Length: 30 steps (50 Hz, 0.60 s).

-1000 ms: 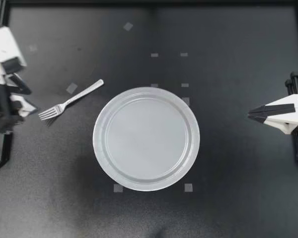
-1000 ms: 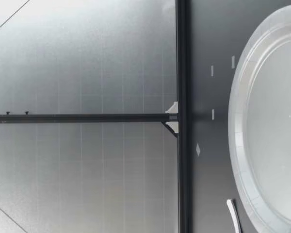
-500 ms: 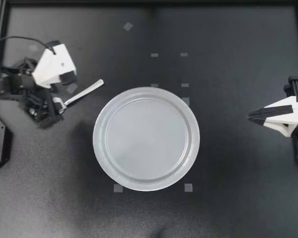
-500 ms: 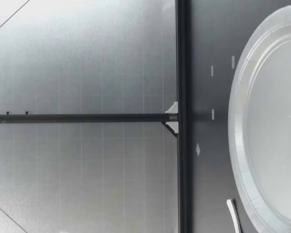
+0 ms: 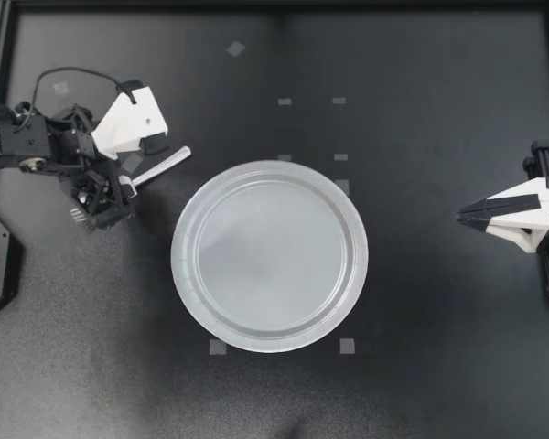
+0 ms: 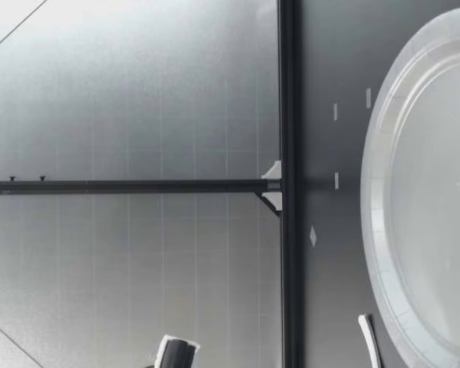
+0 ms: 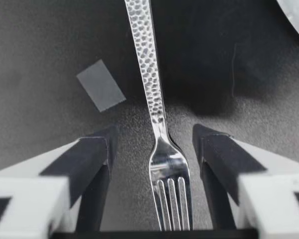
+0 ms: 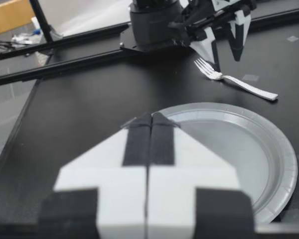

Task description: Pick up the fork and place it on the plate.

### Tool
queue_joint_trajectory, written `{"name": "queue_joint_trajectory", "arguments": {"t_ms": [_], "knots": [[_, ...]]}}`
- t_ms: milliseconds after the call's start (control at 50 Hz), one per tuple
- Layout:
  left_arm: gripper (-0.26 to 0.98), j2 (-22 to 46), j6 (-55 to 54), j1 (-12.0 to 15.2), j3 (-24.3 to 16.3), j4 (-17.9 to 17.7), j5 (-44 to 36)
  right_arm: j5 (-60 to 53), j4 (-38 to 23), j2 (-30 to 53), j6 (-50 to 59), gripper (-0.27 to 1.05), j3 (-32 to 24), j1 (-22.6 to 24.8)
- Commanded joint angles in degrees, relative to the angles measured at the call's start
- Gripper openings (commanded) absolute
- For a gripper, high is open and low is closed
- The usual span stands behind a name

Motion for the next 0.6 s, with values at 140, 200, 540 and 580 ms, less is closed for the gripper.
{"name": "queue_joint_trajectory", "arguments": {"t_ms": [140,200,540,580], "knots": [[0.51,0.26,0.09,0.62,0.70,0.09,-3.25,-0.53,0.00,0.62,0.18,-0.08,-0.70,-0.18],[0.51,0.35,0.09,0.53,0.79,0.09,-3.78,-0.62,0.00,0.53,0.35,-0.08,-0.70,-0.09],[0.51,1.67,-0.09,0.53,1.58,-0.09,-6.42,-0.62,0.00,0.53,1.23,-0.08,-0.79,-0.18],[0.51,2.02,-0.09,0.53,1.67,-0.09,-6.59,-0.62,0.00,0.53,1.23,-0.08,-0.79,-0.18]]}}
